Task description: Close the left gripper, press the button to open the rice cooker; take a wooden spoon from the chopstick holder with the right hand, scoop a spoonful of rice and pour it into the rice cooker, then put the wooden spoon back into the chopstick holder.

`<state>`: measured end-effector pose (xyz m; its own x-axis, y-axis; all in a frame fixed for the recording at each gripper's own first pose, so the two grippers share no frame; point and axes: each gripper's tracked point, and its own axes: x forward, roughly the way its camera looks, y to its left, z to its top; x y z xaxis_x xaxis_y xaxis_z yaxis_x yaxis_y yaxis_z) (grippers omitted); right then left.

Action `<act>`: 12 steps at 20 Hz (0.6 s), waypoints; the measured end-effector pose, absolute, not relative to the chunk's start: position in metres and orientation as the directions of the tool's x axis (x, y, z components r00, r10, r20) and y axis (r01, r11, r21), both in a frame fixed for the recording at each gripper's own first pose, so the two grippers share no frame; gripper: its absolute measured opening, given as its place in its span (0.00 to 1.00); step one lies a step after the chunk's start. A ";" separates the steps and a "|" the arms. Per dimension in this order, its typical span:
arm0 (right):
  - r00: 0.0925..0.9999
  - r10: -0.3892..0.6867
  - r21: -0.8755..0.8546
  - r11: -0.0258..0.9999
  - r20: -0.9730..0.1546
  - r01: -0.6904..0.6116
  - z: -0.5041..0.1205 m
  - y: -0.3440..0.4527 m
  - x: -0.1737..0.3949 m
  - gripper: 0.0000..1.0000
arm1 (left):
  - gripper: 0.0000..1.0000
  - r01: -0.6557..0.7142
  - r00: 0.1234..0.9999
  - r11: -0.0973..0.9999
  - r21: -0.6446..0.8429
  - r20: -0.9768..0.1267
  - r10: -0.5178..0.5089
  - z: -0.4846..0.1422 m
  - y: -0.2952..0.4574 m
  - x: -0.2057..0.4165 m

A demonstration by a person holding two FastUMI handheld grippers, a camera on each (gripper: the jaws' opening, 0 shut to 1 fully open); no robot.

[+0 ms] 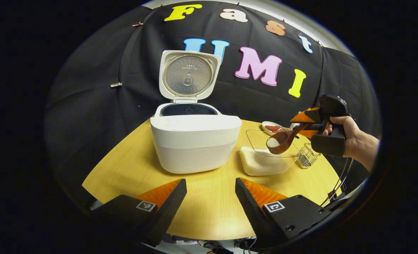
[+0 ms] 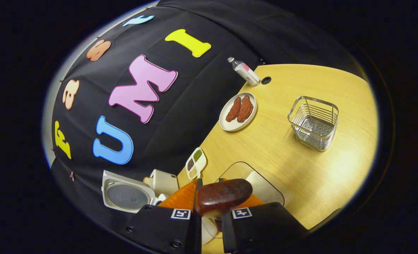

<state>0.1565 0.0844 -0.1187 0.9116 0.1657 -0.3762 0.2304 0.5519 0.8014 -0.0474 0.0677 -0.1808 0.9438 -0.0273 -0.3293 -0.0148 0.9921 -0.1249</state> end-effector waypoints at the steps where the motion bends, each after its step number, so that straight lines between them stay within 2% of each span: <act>1: 0.914 0.170 0.812 0.538 -0.368 0.227 -0.111 0.085 0.157 0.28 | 0.96 -0.016 0.943 0.992 -0.127 -0.331 -0.027 -0.181 0.067 -0.048; 7: 0.928 0.226 0.887 0.425 -0.295 0.179 -0.051 0.102 0.166 0.28 | 0.96 -0.051 0.955 0.984 -0.169 -0.296 -0.002 -0.167 0.076 -0.049; 12: 0.924 0.300 0.915 0.389 -0.238 0.109 -0.015 0.149 0.179 0.27 | 0.96 -0.081 0.957 0.984 -0.157 -0.287 0.033 -0.163 0.097 -0.053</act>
<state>0.1795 0.1487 -0.0154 0.9236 0.3005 -0.2379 0.1092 0.3889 0.9148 -0.0525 0.0968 -0.1634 0.9574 0.0333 -0.2869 -0.0812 0.9843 -0.1570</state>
